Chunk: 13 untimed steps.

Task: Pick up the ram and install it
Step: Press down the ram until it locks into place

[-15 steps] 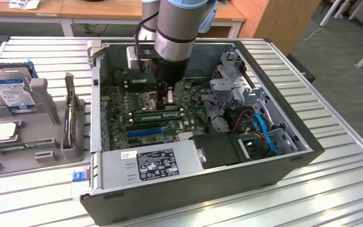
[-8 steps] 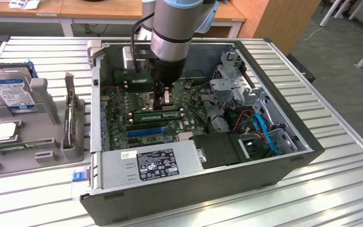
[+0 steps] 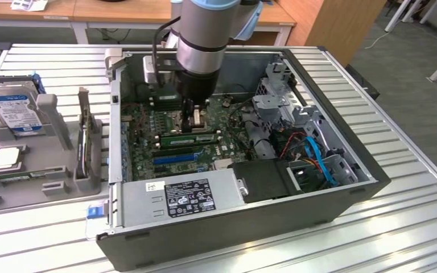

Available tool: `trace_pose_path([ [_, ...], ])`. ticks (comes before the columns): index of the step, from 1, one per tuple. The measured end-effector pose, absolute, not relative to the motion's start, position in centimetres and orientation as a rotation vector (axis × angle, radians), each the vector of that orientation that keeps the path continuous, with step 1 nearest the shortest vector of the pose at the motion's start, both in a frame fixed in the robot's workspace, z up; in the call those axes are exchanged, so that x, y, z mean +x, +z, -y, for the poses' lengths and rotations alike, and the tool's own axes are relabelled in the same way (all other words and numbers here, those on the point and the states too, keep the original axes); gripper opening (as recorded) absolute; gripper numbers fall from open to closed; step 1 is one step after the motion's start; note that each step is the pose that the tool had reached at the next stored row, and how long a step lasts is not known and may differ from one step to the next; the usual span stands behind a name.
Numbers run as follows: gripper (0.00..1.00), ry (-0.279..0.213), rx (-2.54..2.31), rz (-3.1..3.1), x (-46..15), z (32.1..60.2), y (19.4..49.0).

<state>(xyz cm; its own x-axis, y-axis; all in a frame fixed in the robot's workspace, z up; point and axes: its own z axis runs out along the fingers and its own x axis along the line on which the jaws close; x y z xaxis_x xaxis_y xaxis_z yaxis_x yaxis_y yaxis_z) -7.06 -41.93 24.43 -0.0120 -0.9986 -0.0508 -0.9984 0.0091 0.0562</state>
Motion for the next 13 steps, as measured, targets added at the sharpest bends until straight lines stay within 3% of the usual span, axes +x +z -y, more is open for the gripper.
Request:
trace_pose_path([
  [13, 0.1, -0.119, 2.206, 2.229, -8.03, 41.93, 24.43],
])
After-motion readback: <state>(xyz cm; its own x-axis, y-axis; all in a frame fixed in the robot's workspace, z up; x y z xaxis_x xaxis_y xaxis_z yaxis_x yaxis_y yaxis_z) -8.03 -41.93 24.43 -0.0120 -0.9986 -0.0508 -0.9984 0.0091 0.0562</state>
